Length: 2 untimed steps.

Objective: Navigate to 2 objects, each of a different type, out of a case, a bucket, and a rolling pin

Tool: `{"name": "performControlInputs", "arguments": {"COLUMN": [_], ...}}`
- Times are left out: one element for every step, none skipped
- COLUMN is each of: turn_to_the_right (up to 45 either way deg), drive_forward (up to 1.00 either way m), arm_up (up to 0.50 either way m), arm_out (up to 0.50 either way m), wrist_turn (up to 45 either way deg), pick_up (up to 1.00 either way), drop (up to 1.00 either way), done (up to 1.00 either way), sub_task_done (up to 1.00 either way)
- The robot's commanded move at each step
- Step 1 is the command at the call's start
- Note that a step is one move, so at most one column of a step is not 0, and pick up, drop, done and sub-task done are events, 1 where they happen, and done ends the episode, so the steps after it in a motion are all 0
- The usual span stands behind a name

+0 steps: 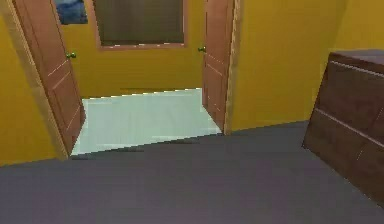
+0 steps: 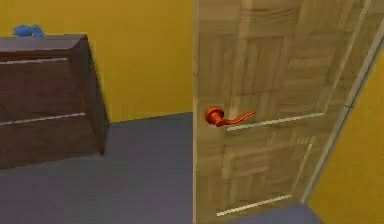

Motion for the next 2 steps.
{"name": "performControlInputs", "arguments": {"turn_to_the_right": [42.0,0.0], "drive_forward": [0.00,0.45], "arm_up": [0.00,0.00], "arm_out": [0.00,0.00], "wrist_turn": [0.0,0.0], "pick_up": [0.00,0.00], "drop": [0.00,0.00], "done": [0.00,0.00], "sub_task_done": [0.00,0.00]}}
